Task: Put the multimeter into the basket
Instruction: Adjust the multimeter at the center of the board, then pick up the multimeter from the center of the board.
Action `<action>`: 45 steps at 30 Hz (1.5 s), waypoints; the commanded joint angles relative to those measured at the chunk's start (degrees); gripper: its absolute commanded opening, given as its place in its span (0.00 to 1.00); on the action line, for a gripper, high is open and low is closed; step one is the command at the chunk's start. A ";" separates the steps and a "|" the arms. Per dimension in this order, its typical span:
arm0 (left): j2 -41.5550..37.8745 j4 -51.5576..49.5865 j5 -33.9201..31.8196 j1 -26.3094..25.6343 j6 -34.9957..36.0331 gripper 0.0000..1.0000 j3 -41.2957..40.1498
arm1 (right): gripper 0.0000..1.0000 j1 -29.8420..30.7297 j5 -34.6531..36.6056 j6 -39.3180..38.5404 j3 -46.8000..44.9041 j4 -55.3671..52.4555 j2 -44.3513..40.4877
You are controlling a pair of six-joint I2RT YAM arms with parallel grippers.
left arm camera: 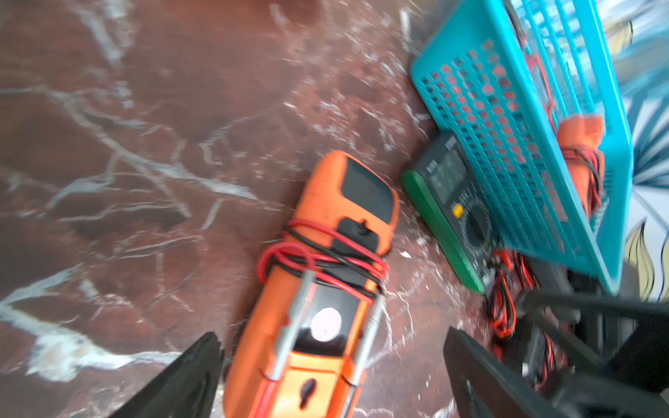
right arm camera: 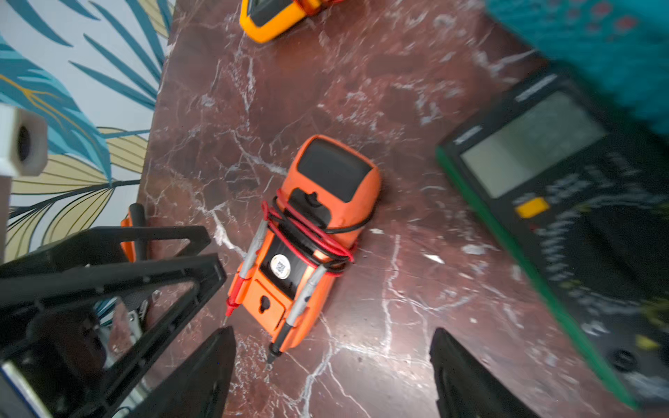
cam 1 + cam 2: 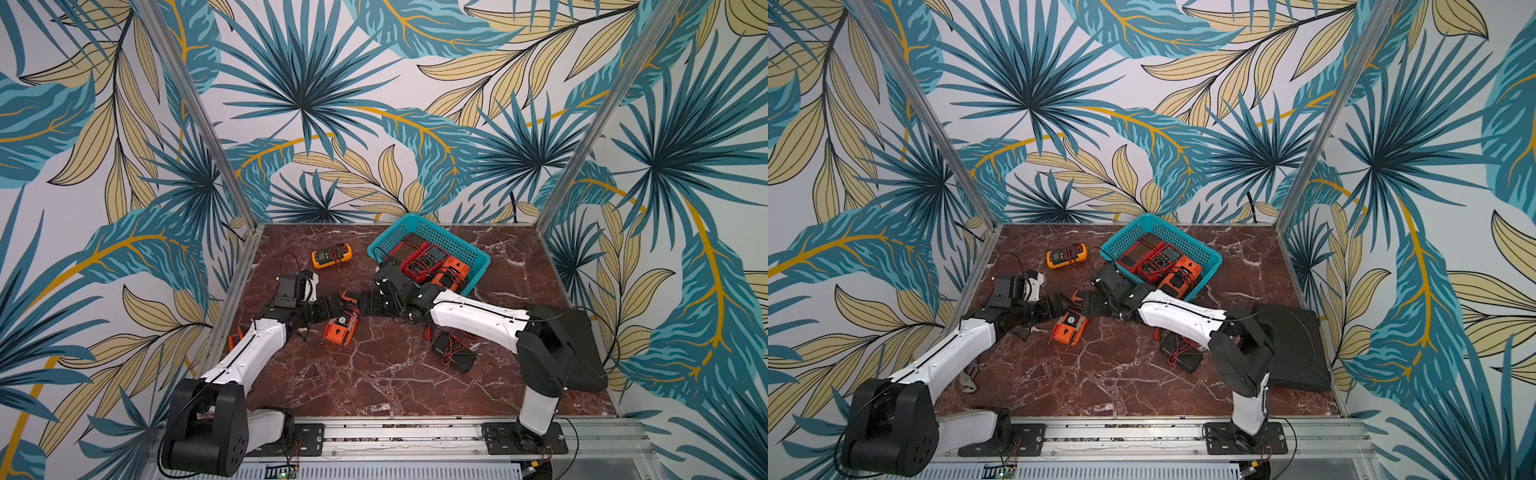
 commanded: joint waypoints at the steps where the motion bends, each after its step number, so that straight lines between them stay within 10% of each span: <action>1: 1.59 -8.33 -4.23 -3.67 9.63 1.00 3.92 | 0.91 0.06 12.66 -1.80 -2.92 -8.59 -5.38; 11: 14.20 -12.01 -16.81 -9.43 12.04 1.00 9.87 | 0.99 0.06 28.13 -3.44 -8.92 -9.61 -17.42; 25: 24.82 -13.06 -19.77 -10.74 12.48 1.00 15.04 | 0.99 0.03 29.22 -4.18 -10.98 -7.42 -19.37; 36: 19.79 -12.53 -22.30 -12.63 12.32 0.26 18.59 | 1.00 -0.21 34.95 -5.58 -11.71 -8.24 -22.31; 45: 19.66 -10.28 -20.30 -12.94 16.53 0.16 37.65 | 0.99 -2.84 41.39 -3.25 -17.00 -8.53 -32.15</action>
